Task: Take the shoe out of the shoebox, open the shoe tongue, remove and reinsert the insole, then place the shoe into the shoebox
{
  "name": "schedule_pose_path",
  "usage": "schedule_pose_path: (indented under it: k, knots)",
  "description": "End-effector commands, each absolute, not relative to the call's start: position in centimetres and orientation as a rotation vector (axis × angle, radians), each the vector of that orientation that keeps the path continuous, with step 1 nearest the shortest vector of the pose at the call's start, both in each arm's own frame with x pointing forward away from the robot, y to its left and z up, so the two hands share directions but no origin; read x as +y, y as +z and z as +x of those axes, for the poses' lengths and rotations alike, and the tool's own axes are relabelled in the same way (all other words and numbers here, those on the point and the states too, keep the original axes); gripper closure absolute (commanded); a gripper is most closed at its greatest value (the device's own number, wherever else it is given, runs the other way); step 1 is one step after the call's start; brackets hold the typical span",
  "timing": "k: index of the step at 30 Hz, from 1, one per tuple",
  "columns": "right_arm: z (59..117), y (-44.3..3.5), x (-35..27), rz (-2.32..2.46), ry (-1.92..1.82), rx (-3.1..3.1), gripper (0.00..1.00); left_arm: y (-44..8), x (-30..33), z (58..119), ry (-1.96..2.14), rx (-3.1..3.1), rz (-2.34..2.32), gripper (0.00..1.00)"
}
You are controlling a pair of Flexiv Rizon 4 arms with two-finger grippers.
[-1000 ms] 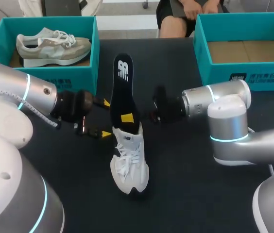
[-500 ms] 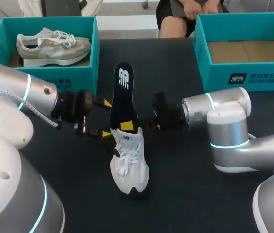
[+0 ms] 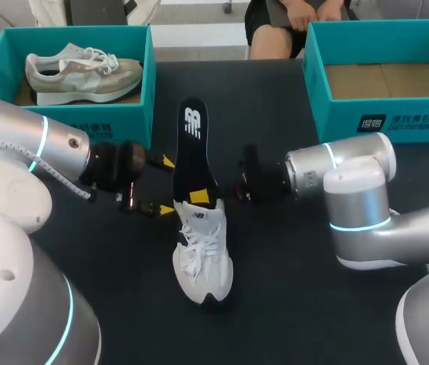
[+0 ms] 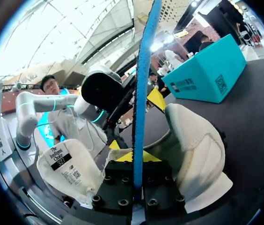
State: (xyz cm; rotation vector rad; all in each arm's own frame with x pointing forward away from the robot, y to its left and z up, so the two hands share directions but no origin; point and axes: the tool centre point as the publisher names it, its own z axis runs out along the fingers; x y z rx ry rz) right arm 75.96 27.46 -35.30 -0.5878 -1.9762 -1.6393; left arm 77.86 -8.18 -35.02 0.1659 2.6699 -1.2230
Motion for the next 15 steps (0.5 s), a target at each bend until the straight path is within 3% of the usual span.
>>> schedule_pose_path:
  k: [1,11,13,15]
  knots:
    - [75.3,-36.5,27.9,-0.602,-1.637,-1.963,1.0,-35.0,-8.2,77.8,-1.219,2.671,0.165,0.0]
    - [74.5,-36.2,27.6,-0.631,-1.666,-1.975,1.0,-35.0,-8.2,77.8,-1.219,2.671,0.165,0.0]
    - [74.8,-35.7,27.6,-0.617,-1.669,-1.989,0.74,-35.0,-8.2,77.8,-1.219,2.671,0.165,0.0]
    - [75.1,-35.3,27.6,-0.604,-1.672,-2.011,0.71,-35.0,-8.2,77.8,-1.219,2.671,0.165,0.0]
